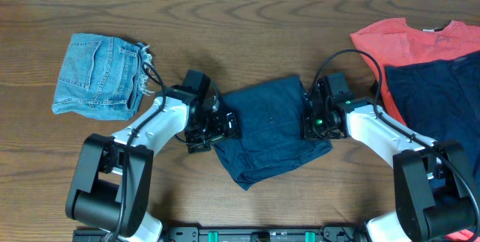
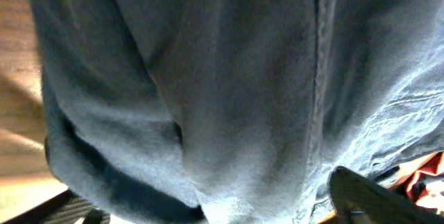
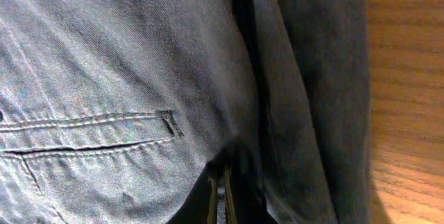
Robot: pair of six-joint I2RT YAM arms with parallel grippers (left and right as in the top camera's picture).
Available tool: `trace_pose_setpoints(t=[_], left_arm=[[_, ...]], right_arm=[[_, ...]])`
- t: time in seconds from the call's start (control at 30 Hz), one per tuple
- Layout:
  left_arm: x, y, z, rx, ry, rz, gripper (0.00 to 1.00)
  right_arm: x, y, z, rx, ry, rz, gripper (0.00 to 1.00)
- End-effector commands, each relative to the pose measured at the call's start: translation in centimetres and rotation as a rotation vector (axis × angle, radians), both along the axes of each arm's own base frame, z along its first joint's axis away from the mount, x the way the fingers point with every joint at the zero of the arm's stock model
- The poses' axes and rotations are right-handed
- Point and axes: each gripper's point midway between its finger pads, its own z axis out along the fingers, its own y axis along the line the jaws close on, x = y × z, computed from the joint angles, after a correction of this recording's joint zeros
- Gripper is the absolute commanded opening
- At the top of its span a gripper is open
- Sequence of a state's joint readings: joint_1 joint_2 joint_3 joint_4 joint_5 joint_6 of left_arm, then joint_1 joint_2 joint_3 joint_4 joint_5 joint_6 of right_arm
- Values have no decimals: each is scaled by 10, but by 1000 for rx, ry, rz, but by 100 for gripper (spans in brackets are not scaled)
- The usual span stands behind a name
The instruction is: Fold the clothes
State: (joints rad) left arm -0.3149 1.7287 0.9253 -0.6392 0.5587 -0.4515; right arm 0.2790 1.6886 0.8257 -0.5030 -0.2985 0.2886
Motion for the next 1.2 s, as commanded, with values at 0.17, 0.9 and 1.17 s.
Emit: trace_pose_setpoints(t=[0.17, 0.9, 1.17], left_arm=[[1, -25, -9, -38, -56, -34, 92], [-15, -52, -43, -10, 10, -83, 6], [13, -25, 42, -29, -104, -73, 6]], right_arm=[[-14, -6, -20, -28, 71, -15, 6], [-27, -1, -2, 16, 96, 15, 3], [-16, 5, 89, 92, -162, 54, 7]])
